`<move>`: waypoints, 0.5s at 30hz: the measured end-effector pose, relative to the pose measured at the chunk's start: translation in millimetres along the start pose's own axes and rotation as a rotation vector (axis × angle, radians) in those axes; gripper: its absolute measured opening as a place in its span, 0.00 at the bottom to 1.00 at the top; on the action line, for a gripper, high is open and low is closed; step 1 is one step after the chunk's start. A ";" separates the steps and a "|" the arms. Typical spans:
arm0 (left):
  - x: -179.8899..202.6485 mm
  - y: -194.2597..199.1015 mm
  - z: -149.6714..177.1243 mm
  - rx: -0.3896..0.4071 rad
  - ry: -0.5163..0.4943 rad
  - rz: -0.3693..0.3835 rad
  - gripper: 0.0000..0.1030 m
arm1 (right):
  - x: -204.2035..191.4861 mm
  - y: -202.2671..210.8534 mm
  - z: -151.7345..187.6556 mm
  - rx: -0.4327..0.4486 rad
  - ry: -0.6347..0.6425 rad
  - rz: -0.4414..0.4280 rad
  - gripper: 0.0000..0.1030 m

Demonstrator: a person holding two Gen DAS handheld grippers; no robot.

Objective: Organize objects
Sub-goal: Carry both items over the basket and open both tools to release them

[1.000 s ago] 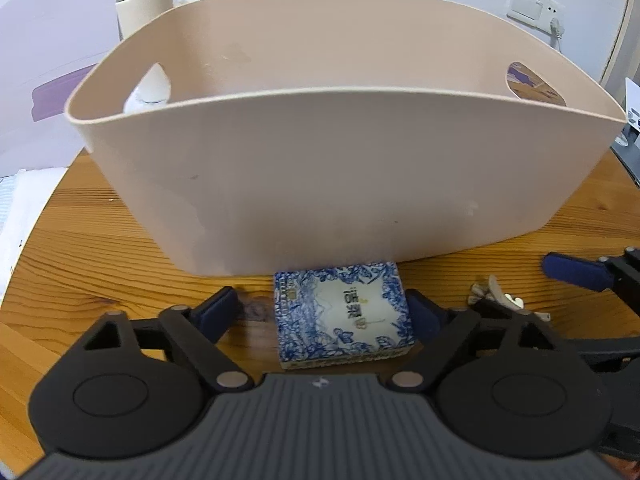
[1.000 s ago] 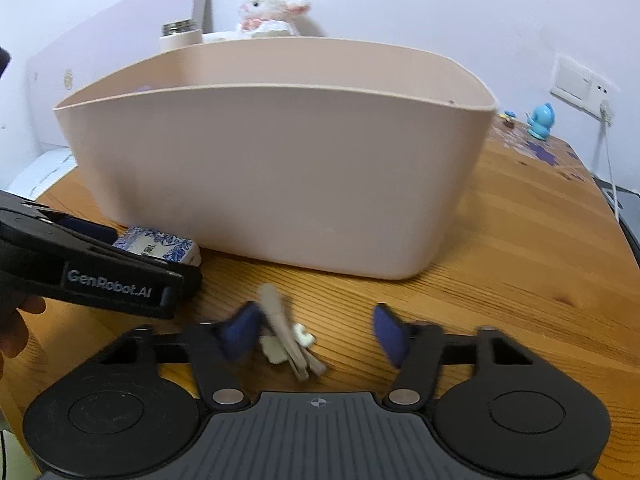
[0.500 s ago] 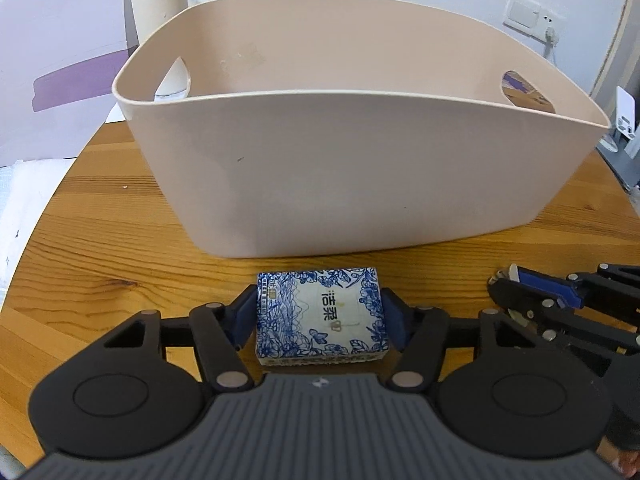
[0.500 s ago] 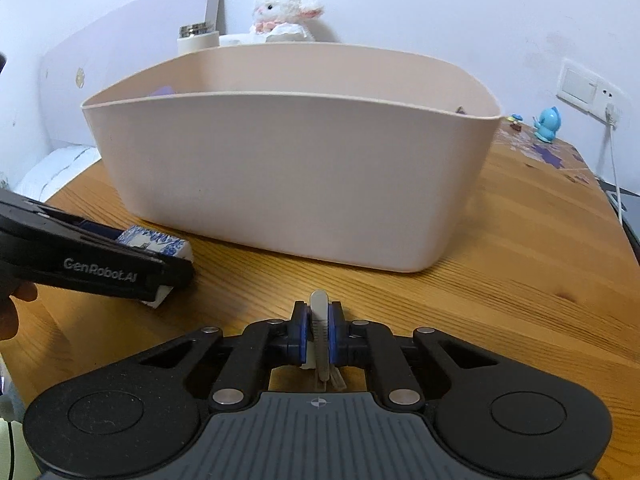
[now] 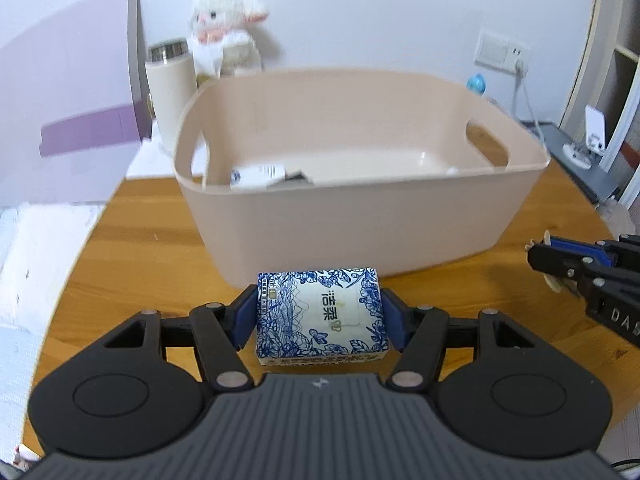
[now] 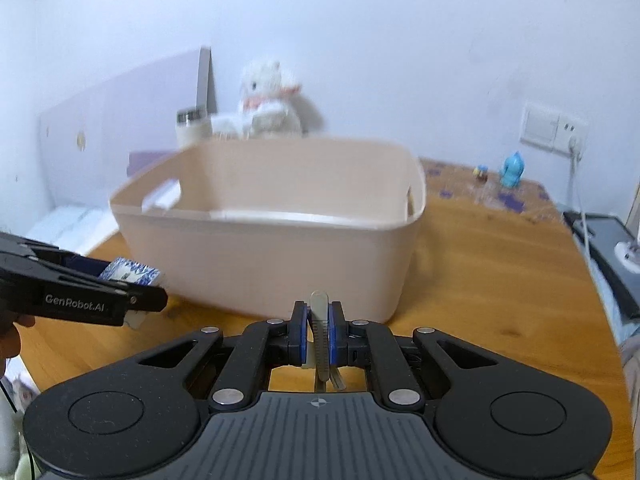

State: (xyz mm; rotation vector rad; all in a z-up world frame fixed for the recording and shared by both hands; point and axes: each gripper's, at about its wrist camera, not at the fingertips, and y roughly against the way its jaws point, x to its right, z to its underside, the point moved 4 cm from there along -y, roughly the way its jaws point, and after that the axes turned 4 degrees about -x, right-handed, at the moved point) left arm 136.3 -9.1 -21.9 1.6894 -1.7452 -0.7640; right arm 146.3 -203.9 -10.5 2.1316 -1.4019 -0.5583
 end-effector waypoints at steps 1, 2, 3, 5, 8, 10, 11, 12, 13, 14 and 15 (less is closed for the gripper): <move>-0.3 6.4 -2.4 0.018 -0.002 0.002 0.63 | 0.7 4.6 -4.5 0.019 0.003 0.006 0.09; 0.1 11.6 -5.8 0.032 -0.002 0.005 0.63 | 1.0 7.9 -9.2 0.039 0.006 0.015 0.09; 1.3 14.7 -10.4 0.045 -0.002 0.008 0.63 | 1.2 10.6 -13.2 0.058 0.009 0.026 0.09; 4.1 21.6 -19.9 0.072 -0.002 0.016 0.63 | 2.9 17.8 -20.0 0.090 0.016 0.044 0.09; 10.2 29.5 -33.8 0.114 -0.015 0.014 0.63 | 8.0 23.9 -30.7 0.121 0.008 0.052 0.09; 8.9 39.1 -41.7 0.143 -0.025 0.004 0.63 | 9.6 25.4 -39.0 0.139 0.005 0.057 0.09; 8.7 41.9 -45.4 0.155 -0.028 -0.001 0.63 | 10.9 25.8 -44.4 0.150 0.004 0.059 0.09; 8.2 43.4 -50.3 0.164 -0.030 -0.006 0.63 | 11.7 26.5 -48.9 0.156 0.007 0.065 0.09; 7.3 43.8 -55.8 0.175 -0.032 -0.015 0.63 | 12.4 26.4 -54.8 0.169 0.010 0.069 0.09; 6.6 43.5 -60.6 0.183 -0.032 -0.025 0.63 | 12.3 25.7 -59.7 0.180 0.010 0.073 0.09; 5.7 42.3 -65.9 0.189 -0.031 -0.036 0.63 | 13.4 23.9 -65.7 0.190 0.008 0.075 0.09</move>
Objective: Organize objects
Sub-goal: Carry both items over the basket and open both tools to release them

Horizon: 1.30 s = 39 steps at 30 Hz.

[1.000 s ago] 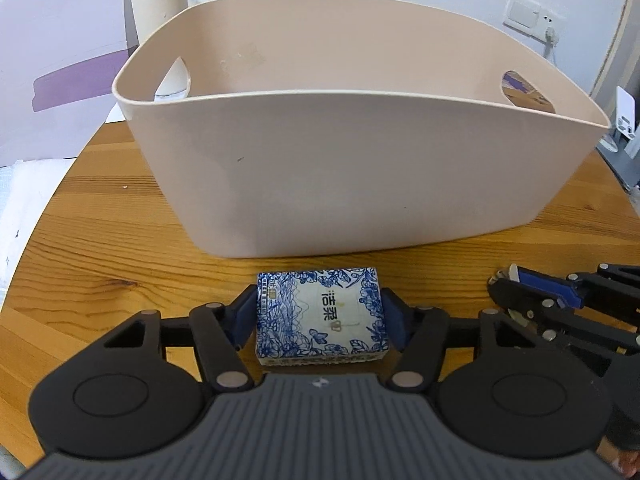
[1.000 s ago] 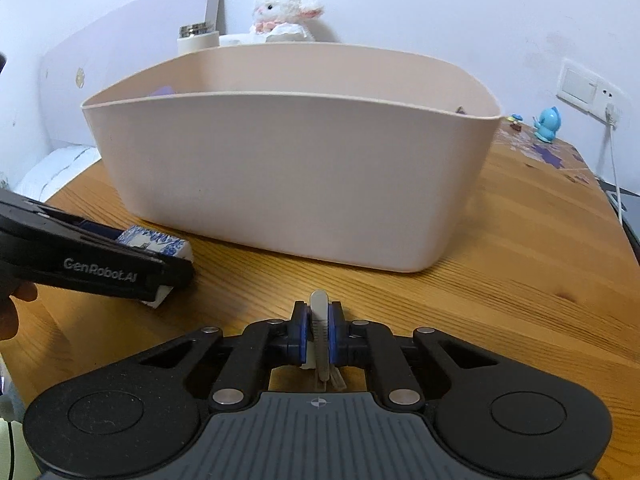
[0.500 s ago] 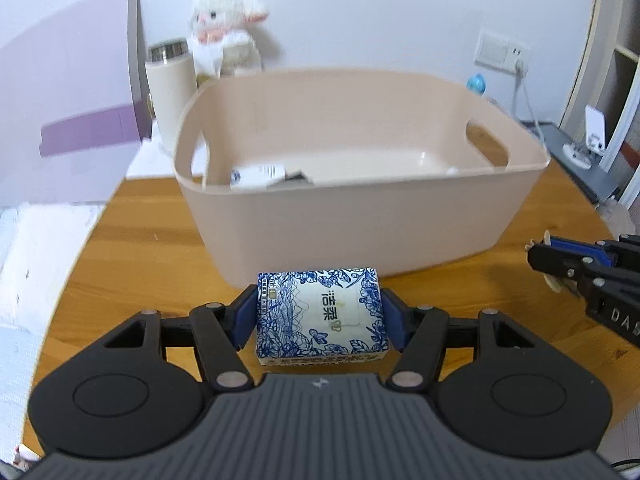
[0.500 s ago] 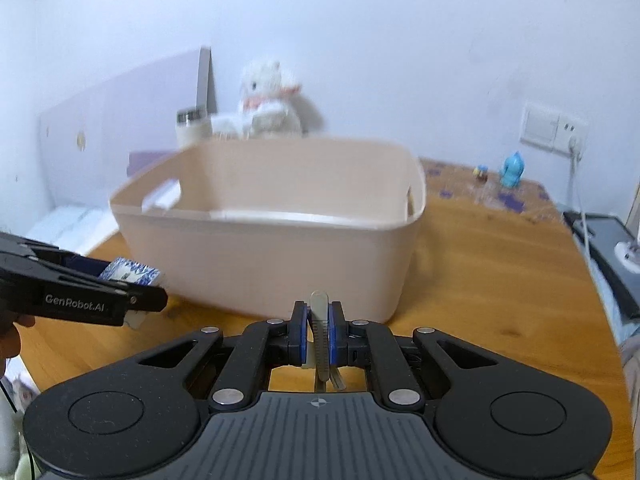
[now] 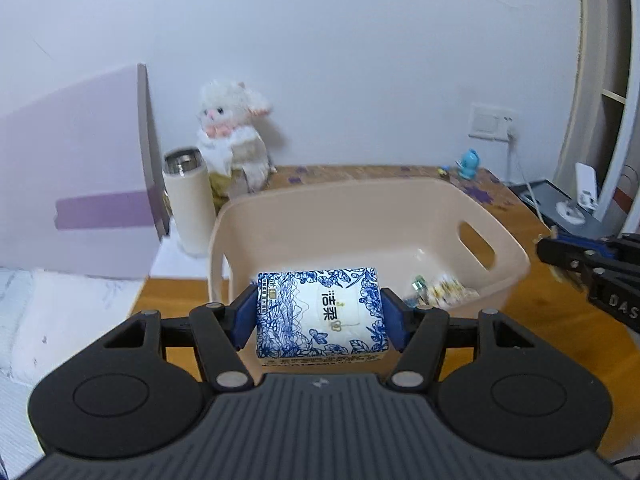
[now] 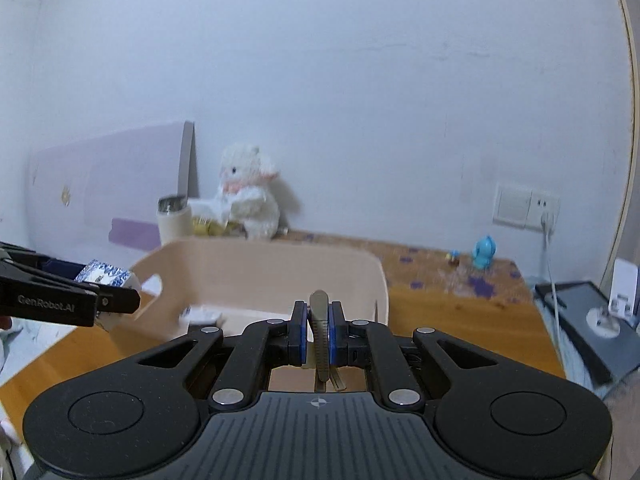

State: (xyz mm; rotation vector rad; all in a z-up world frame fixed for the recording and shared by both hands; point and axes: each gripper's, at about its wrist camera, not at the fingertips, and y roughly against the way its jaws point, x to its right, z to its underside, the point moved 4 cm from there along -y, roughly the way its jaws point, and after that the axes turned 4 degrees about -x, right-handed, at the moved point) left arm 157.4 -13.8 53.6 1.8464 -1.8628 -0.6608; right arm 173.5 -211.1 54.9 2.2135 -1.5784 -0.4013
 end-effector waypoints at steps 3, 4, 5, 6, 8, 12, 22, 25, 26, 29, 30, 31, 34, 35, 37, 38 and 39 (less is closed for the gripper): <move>-3.9 -10.3 -15.6 0.020 0.017 -0.035 0.63 | 4.1 -13.2 -13.8 0.005 -0.034 -0.012 0.09; -5.2 -14.7 -20.3 0.024 0.023 -0.048 0.63 | 5.3 -18.7 -18.1 0.005 -0.045 -0.014 0.09; -6.2 -19.1 -24.4 0.026 0.029 -0.059 0.63 | 6.4 -23.6 -21.8 0.006 -0.052 -0.013 0.09; -7.2 -23.6 -27.7 0.026 0.034 -0.068 0.63 | 6.4 -27.2 -24.7 0.008 -0.056 -0.010 0.09; -8.4 -33.8 -33.6 0.019 0.043 -0.080 0.63 | 8.5 -35.9 -30.2 0.009 -0.062 -0.005 0.09; -8.6 -58.6 -39.7 -0.023 0.053 -0.090 0.63 | 10.1 -54.3 -36.4 -0.005 -0.077 -0.001 0.09; -8.3 -129.9 -26.3 -0.193 0.040 -0.127 0.63 | -5.4 -109.4 -21.3 -0.154 -0.028 0.015 0.09; -8.2 -137.2 -23.1 -0.213 0.027 -0.146 0.63 | -9.0 -122.4 -13.2 -0.210 -0.004 0.010 0.09; -8.2 -138.7 -23.2 -0.219 0.024 -0.146 0.63 | -9.8 -126.7 -10.2 -0.229 0.001 0.006 0.10; -6.6 -138.5 -24.1 -0.229 0.019 -0.125 0.63 | -12.7 -134.8 -2.5 -0.264 0.020 -0.027 0.10; -6.2 -138.5 -24.2 -0.233 0.019 -0.122 0.64 | -12.9 -136.7 0.0 -0.277 0.017 -0.029 0.10; -5.9 -138.8 -24.3 -0.235 0.018 -0.123 0.64 | -12.8 -137.6 2.0 -0.284 0.010 -0.031 0.15; -6.4 -137.3 -23.8 -0.233 0.021 -0.124 0.70 | -11.5 -135.3 3.5 -0.286 -0.005 -0.035 0.37; -7.4 -137.0 -24.7 -0.233 0.022 -0.125 0.74 | -11.4 -132.6 3.5 -0.281 -0.008 -0.036 0.41; -9.1 -132.6 -26.2 -0.218 0.029 -0.130 0.81 | -9.5 -127.0 1.7 -0.267 -0.011 -0.029 0.56; -9.8 -130.2 -27.2 -0.212 0.031 -0.130 0.82 | -8.2 -124.1 0.2 -0.260 -0.014 -0.028 0.58; -10.3 -127.5 -28.3 -0.206 0.030 -0.129 0.84 | -6.9 -120.4 -1.3 -0.253 -0.020 -0.027 0.61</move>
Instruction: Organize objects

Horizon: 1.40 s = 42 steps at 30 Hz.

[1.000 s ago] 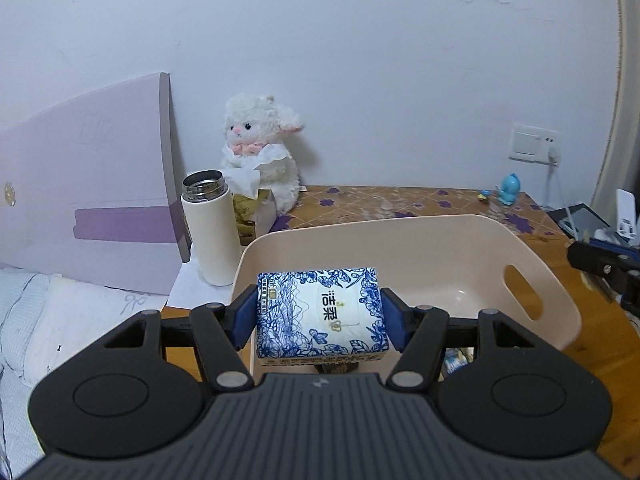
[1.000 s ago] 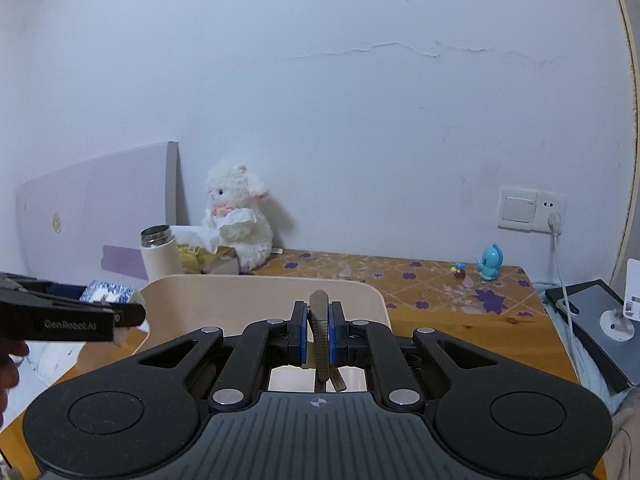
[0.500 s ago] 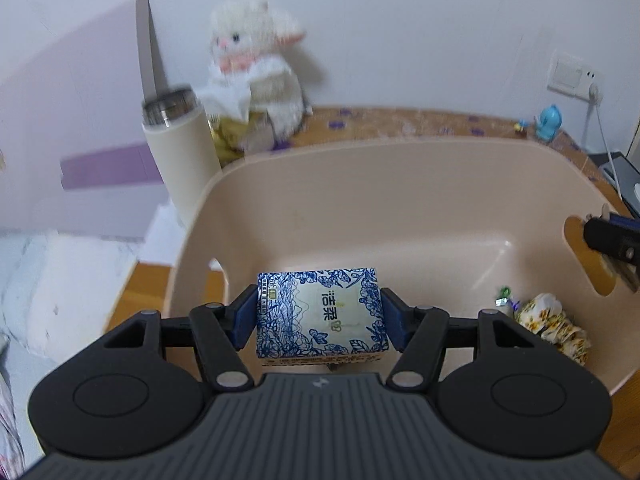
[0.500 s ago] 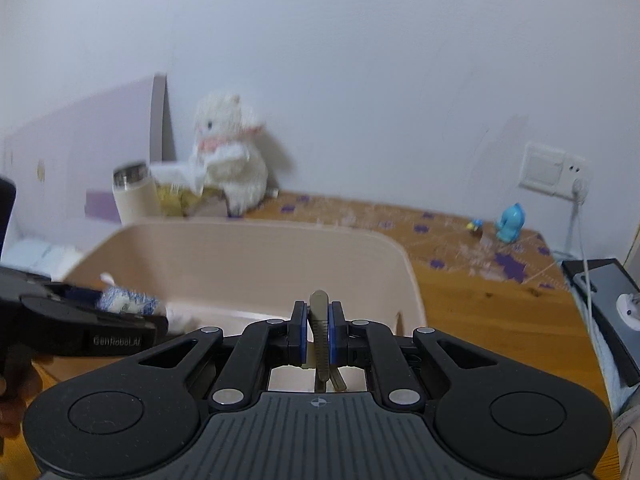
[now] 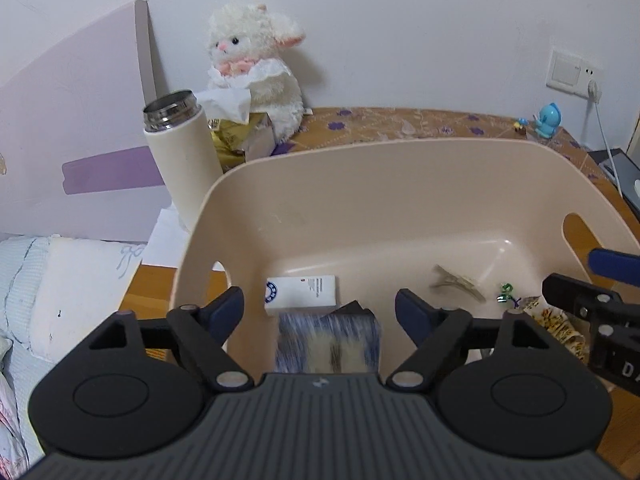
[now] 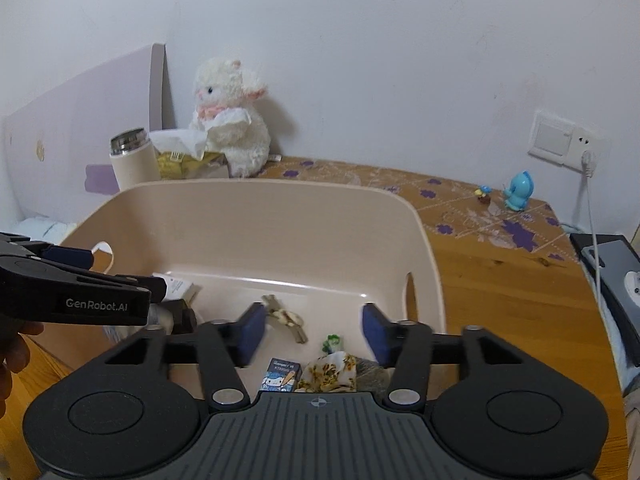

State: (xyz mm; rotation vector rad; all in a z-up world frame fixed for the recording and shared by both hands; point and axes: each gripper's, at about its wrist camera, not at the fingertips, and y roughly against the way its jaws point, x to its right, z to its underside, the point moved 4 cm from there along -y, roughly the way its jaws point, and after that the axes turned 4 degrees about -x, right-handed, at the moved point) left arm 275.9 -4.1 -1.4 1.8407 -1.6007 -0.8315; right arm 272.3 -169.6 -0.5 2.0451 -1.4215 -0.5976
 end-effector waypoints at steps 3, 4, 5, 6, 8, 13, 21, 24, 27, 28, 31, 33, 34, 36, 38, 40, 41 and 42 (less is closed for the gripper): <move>-2.3 9.6 -0.8 0.024 -0.001 -0.009 0.88 | 3.0 11.6 -1.4 0.017 -0.015 0.000 0.67; -2.8 13.9 -0.7 0.034 -0.003 -0.008 0.88 | 3.9 15.6 -1.2 0.023 -0.018 0.000 0.70; -3.4 17.4 -0.5 0.040 -0.004 -0.006 0.88 | 4.2 20.2 -0.1 0.029 -0.019 0.002 0.71; -3.8 21.3 0.0 0.047 -0.006 -0.002 0.88 | 4.7 23.7 0.2 0.033 -0.021 0.003 0.73; -4.3 29.9 1.8 0.065 -0.008 0.002 0.88 | 5.5 31.9 3.0 0.042 -0.029 0.005 0.75; -5.5 50.3 8.8 0.101 -0.011 0.010 0.88 | 6.2 50.8 12.2 0.043 -0.044 0.001 0.78; -9.2 87.6 26.3 0.172 -0.002 0.014 0.88 | 3.2 85.4 25.7 0.085 -0.057 -0.021 0.80; -11.4 102.5 34.8 0.189 0.007 0.025 0.88 | -1.9 99.3 30.4 0.107 -0.045 -0.013 0.86; -13.1 116.1 44.6 0.210 0.011 0.032 0.88 | -6.9 110.3 35.5 0.118 -0.026 -0.008 0.87; -13.7 119.2 47.0 0.214 0.012 0.031 0.88 | -7.7 113.8 37.9 0.121 -0.023 -0.003 0.87; -16.6 129.2 55.7 0.222 0.024 0.045 0.88 | -9.1 123.6 45.1 0.124 -0.029 -0.001 0.88; -18.6 135.0 61.2 0.226 0.038 0.051 0.88 | -9.8 129.5 50.4 0.123 -0.035 -0.005 0.88; -19.7 138.8 65.0 0.233 0.047 0.052 0.88 | -10.6 132.3 52.7 0.124 -0.035 -0.004 0.89; -20.4 145.2 70.8 0.242 0.050 0.054 0.88 | -12.8 138.5 57.5 0.125 -0.032 0.004 0.90; -20.7 151.8 76.8 0.248 0.047 0.054 0.88 | -15.6 144.6 63.3 0.127 -0.020 0.006 0.90; -20.7 158.5 83.4 0.256 0.044 0.057 0.88 | -19.0 151.2 68.4 0.129 -0.009 0.007 0.91; -20.6 161.8 87.4 0.259 0.041 0.060 0.88 | -20.0 153.7 70.4 0.130 -0.009 0.007 0.92; -20.3 164.3 91.0 0.261 0.036 0.061 0.88 | -20.9 156.4 72.5 0.133 -0.011 0.008 0.92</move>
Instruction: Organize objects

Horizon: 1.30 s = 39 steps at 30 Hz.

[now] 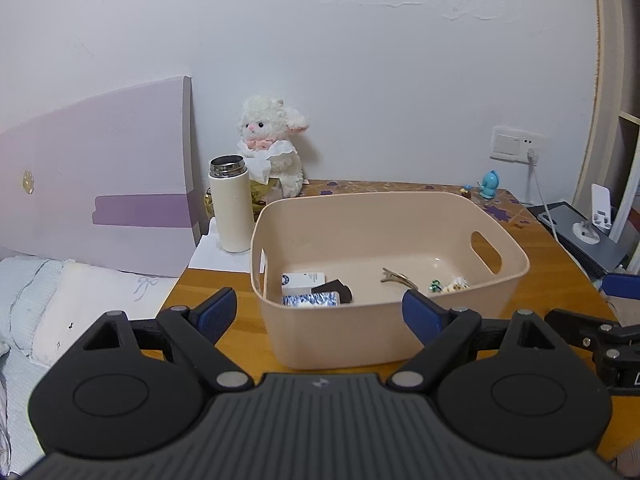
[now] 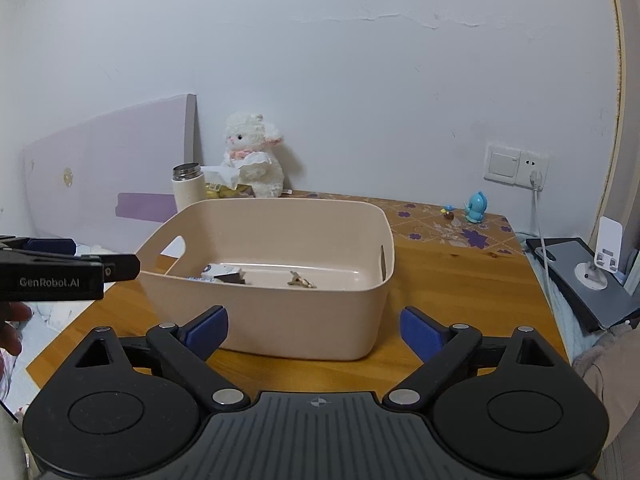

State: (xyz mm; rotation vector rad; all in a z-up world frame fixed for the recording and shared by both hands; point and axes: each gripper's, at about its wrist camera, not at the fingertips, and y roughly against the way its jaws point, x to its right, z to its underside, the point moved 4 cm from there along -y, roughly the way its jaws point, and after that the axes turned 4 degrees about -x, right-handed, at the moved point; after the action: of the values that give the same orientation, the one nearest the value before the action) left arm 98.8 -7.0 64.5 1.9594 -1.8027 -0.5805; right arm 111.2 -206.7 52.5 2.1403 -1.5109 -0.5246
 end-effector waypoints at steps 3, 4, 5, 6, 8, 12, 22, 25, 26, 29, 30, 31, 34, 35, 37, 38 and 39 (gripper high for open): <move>0.2 7.6 8.8 -0.007 -0.006 0.002 0.88 | -1.9 7.8 5.2 0.002 -0.014 -0.001 0.92; 0.1 10.8 12.2 -0.010 -0.004 0.007 0.88 | -2.2 10.4 7.0 0.004 -0.019 0.001 0.93; 0.4 13.6 14.5 -0.010 -0.005 0.010 0.88 | -2.4 13.2 8.6 0.006 -0.022 0.002 0.93; 0.8 16.8 16.8 -0.007 -0.008 0.010 0.88 | -2.7 16.5 10.2 0.010 -0.024 0.004 0.93; 1.9 22.7 20.6 0.001 -0.020 -0.001 0.88 | -2.9 22.1 13.6 0.014 -0.025 0.008 0.93; 2.3 33.1 26.5 0.009 -0.031 -0.010 0.88 | -2.4 32.5 18.7 0.014 -0.024 0.013 0.93; 7.5 50.2 45.0 -0.020 -0.039 -0.005 0.88 | -12.6 51.5 24.9 0.011 0.008 0.006 0.94; 6.0 52.7 50.2 -0.035 -0.028 0.011 0.87 | -13.6 54.3 26.0 0.006 0.012 0.014 0.95; 5.6 53.5 51.1 -0.036 -0.026 0.011 0.87 | -14.0 55.1 26.6 0.004 0.015 0.017 0.95; 4.0 56.6 51.8 -0.037 -0.022 0.009 0.87 | -14.4 58.2 28.4 -0.001 0.018 0.019 0.95; 3.7 57.9 52.3 -0.036 -0.021 0.009 0.87 | -14.4 59.5 29.0 -0.001 0.018 0.019 0.95; 3.4 59.6 52.6 -0.034 -0.021 0.010 0.87 | -14.2 60.4 29.3 -0.001 0.016 0.020 0.95; 3.1 62.0 53.1 -0.033 -0.025 0.010 0.87 | -12.9 62.5 30.9 -0.003 0.012 0.027 0.95; 3.1 62.5 53.4 -0.034 -0.026 0.012 0.87 | -12.5 62.7 31.5 -0.004 0.008 0.031 0.95; 2.6 63.0 53.2 -0.035 -0.028 0.014 0.87 | -11.3 63.2 33.2 -0.008 0.002 0.032 0.95; 2.7 63.4 53.5 -0.035 -0.028 0.016 0.87 | -10.8 63.4 33.9 -0.010 0.000 0.035 0.95; 2.6 63.8 53.8 -0.035 -0.028 0.017 0.87 | -10.1 63.5 34.3 -0.012 -0.001 0.036 0.95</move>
State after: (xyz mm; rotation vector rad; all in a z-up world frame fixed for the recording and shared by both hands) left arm 16.3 -15.6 55.7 1.9205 -1.8119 -0.6332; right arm 40.2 -220.6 61.2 2.0999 -1.5405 -0.5201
